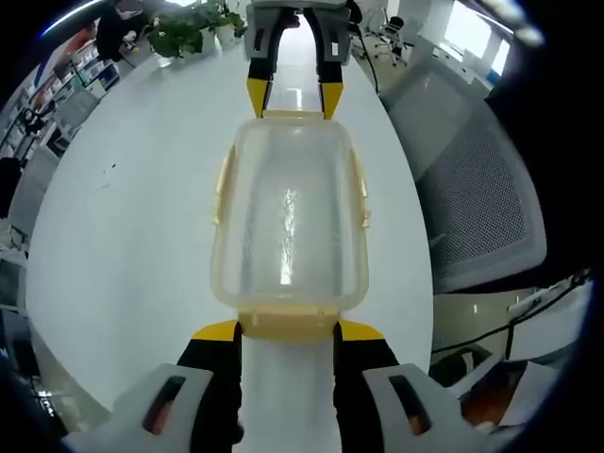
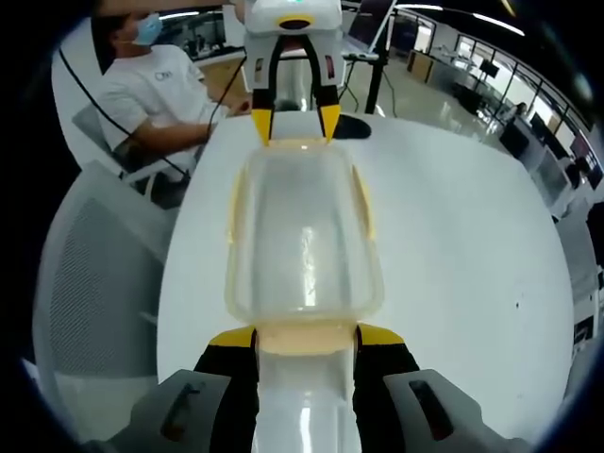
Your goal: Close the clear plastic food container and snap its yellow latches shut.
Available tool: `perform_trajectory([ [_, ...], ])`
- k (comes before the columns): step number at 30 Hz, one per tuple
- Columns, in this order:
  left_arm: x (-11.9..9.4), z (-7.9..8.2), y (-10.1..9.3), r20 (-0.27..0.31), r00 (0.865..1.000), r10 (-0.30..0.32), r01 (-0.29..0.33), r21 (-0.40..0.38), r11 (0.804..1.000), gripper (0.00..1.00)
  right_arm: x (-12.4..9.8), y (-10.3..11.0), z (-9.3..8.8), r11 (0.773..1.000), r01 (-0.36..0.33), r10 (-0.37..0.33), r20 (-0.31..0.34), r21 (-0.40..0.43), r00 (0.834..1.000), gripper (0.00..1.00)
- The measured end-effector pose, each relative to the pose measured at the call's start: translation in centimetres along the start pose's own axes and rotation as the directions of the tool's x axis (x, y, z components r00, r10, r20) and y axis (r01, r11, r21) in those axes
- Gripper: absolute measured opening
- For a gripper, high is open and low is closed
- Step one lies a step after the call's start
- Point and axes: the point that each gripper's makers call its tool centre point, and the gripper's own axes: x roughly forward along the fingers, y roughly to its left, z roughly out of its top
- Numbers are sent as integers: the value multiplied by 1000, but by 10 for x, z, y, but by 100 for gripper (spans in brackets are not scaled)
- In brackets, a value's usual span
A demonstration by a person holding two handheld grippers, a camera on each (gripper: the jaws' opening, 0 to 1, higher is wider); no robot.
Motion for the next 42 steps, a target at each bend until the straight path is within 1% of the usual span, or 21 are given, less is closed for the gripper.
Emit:
perform_trajectory([
  [11, 4, 7, -2, -1, 1000, -7, 7, 4, 1000, 36, -4, 3, -7, 1000, -5, 5, -1, 6, 1000, 37],
  [24, 10, 27, -2, 4, 1000, -5, 5, 11, 1000, 36, -14, 3, -27, 1000, 0, 0, -13, 9, 1000, 37],
  [42, 21, 56, -8, 6, 1000, -8, 7, 8, 1000, 36, -29, 6, -53, 1000, -1, 1, -18, 13, 1000, 37],
])
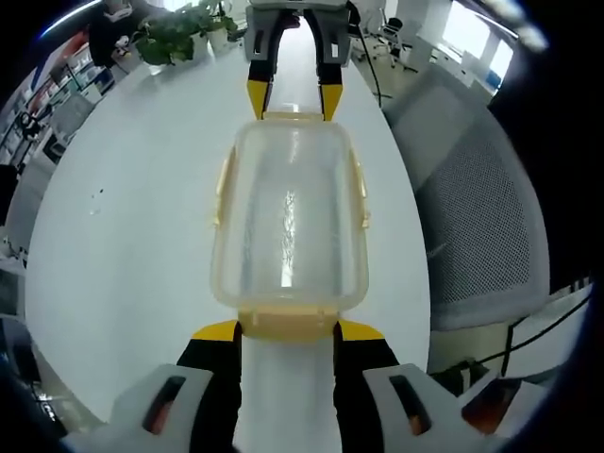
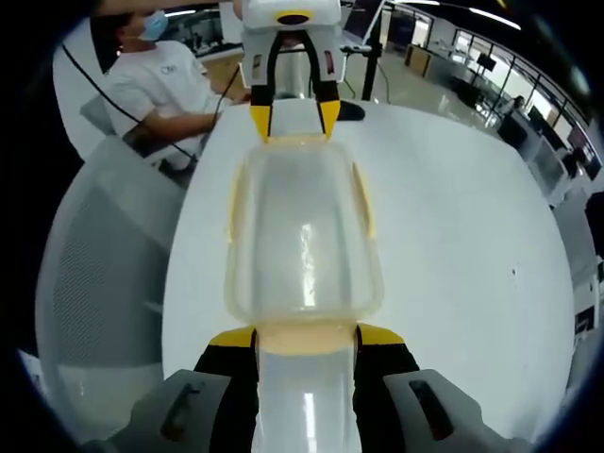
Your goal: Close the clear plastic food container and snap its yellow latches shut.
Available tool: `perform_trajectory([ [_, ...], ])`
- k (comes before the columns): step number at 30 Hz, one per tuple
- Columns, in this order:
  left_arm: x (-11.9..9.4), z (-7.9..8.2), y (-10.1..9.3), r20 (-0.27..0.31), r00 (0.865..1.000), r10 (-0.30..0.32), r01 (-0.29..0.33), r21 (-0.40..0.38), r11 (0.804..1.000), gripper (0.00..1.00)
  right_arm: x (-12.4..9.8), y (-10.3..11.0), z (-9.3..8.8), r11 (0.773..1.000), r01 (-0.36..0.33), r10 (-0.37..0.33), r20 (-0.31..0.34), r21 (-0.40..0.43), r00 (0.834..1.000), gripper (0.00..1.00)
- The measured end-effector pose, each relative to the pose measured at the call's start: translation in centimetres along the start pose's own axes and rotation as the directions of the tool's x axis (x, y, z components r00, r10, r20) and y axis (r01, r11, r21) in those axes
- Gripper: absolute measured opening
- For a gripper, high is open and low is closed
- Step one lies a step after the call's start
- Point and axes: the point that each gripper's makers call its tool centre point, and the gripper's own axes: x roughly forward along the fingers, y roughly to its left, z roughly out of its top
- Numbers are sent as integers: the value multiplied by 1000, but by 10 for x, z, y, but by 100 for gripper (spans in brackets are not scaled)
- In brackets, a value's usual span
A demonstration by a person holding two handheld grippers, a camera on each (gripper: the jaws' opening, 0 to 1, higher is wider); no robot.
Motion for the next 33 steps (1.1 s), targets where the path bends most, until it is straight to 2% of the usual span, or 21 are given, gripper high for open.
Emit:
perform_trajectory([
  [19, 15, 35, -6, -2, 1000, -3, 3, 0, 1000, 36, -15, 3, -34, 1000, -3, 3, -9, -1, 1000, 37],
  [33, 23, 52, -7, -9, 1000, -6, 6, 6, 1000, 36, -22, 5, -52, 1000, -3, 3, -8, 11, 1000, 37],
])
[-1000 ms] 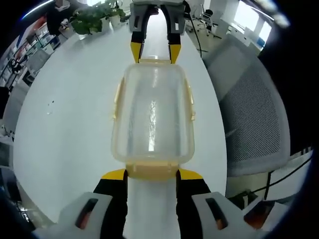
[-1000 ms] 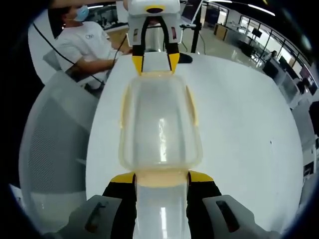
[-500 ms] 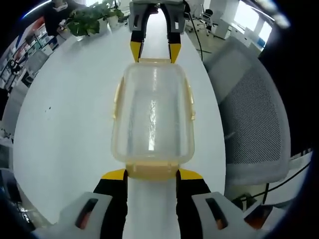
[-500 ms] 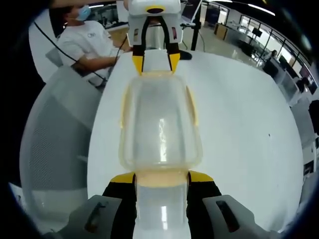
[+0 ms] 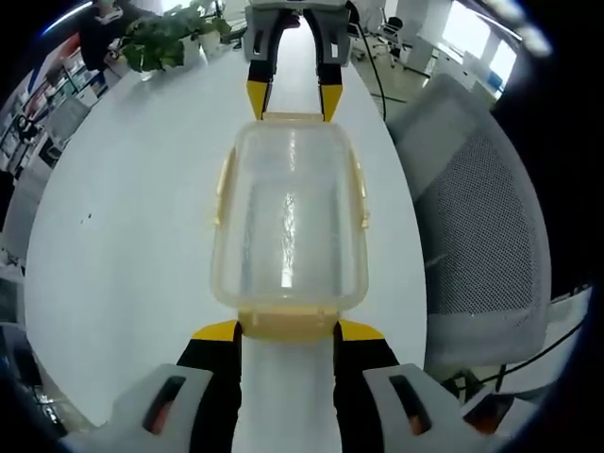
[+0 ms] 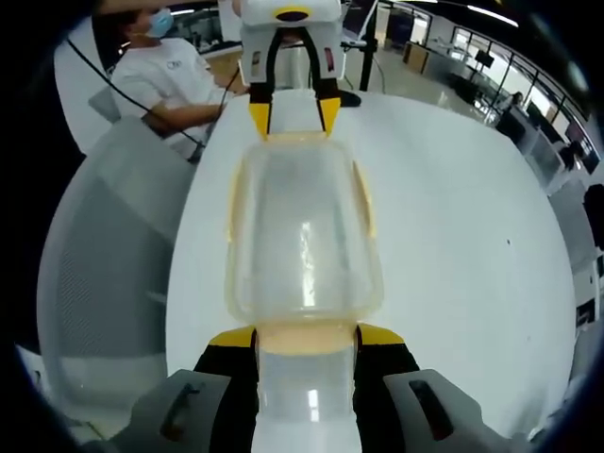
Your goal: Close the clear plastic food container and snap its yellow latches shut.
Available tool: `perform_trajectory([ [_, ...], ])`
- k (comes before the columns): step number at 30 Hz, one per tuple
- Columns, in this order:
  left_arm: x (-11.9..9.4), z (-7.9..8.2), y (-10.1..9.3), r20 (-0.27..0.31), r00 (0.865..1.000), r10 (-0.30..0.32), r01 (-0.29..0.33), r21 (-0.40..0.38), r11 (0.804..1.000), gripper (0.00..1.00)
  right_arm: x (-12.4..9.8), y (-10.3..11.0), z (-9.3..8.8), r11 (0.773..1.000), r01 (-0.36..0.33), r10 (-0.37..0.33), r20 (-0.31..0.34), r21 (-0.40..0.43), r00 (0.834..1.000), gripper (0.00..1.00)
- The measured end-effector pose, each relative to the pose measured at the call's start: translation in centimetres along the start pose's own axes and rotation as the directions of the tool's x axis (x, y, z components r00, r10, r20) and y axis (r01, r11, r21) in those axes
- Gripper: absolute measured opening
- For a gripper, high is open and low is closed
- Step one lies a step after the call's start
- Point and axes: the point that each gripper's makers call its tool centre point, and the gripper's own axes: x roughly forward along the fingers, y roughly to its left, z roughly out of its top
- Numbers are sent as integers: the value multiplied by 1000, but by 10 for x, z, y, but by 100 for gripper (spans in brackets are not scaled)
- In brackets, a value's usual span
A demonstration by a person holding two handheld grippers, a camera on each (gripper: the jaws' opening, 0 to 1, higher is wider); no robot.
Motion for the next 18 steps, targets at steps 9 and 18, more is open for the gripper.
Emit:
perform_trajectory([
  [9, 6, 11, 2, 3, 1000, -6, 6, 0, 1000, 36, -4, -3, -12, 1000, -1, 1, -5, 5, 1000, 37],
  [18, 12, 22, 3, 4, 1000, -9, 9, 2, 1000, 36, -6, -5, -24, 1000, -6, 6, -9, 8, 1000, 37],
])
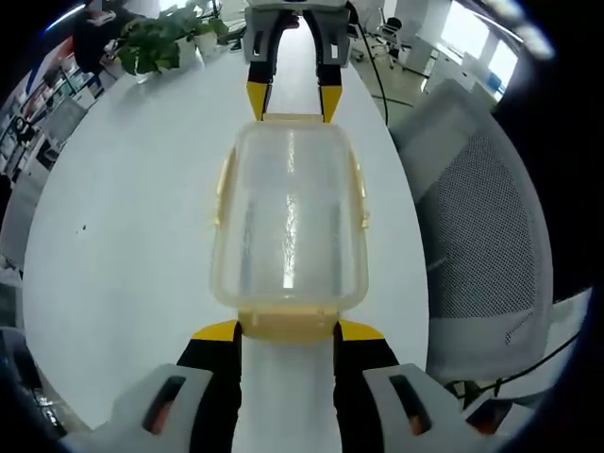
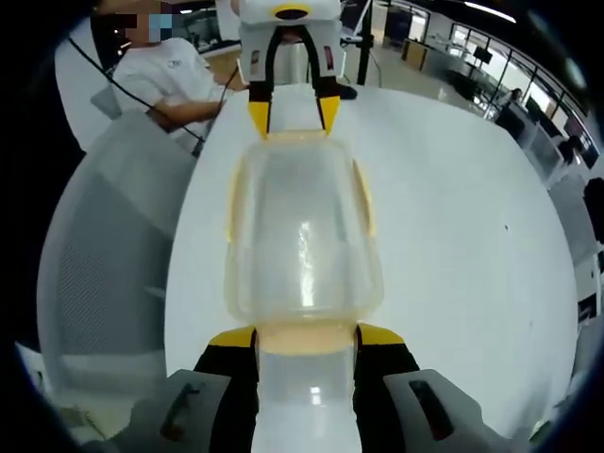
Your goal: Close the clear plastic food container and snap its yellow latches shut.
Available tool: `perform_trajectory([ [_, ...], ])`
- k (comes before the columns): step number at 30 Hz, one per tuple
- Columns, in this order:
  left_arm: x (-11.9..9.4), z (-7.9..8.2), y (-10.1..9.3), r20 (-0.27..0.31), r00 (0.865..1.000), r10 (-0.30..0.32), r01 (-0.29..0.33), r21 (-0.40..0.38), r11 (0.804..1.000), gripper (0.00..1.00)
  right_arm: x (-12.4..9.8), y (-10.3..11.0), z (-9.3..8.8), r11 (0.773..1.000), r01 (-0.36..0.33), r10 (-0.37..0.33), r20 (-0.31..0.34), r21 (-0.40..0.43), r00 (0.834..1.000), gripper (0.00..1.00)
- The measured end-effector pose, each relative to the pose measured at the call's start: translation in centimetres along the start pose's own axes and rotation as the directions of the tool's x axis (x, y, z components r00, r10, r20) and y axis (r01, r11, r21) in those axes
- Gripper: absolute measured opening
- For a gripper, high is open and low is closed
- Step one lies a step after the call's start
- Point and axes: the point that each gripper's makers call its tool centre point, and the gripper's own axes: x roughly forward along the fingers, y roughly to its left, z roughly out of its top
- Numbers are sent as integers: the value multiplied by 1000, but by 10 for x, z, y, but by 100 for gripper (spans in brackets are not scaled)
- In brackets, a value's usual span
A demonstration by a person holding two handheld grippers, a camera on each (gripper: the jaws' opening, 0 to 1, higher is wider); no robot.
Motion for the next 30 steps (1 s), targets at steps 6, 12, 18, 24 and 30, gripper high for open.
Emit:
perform_trajectory([
  [6, 5, 8, 1, 3, 1000, -2, 2, -4, 1000, 36, -2, -1, -10, 1000, 0, 0, -5, 0, 1000, 37],
  [12, 11, 18, 0, 9, 1000, -7, 7, -2, 1000, 36, -7, -1, -19, 1000, -1, 1, -14, 1, 1000, 37],
  [18, 14, 26, 1, 6, 1000, -5, 5, -4, 1000, 36, -10, -4, -28, 1000, 2, -2, -23, -5, 1000, 37],
  [24, 17, 30, 0, 1, 1000, -7, 7, -4, 1000, 36, -12, -4, -32, 1000, 3, -3, -21, -4, 1000, 37],
  [30, 21, 38, 0, 12, 1000, -8, 8, -3, 1000, 36, -16, -2, -41, 1000, 3, -3, -21, 3, 1000, 37],
])
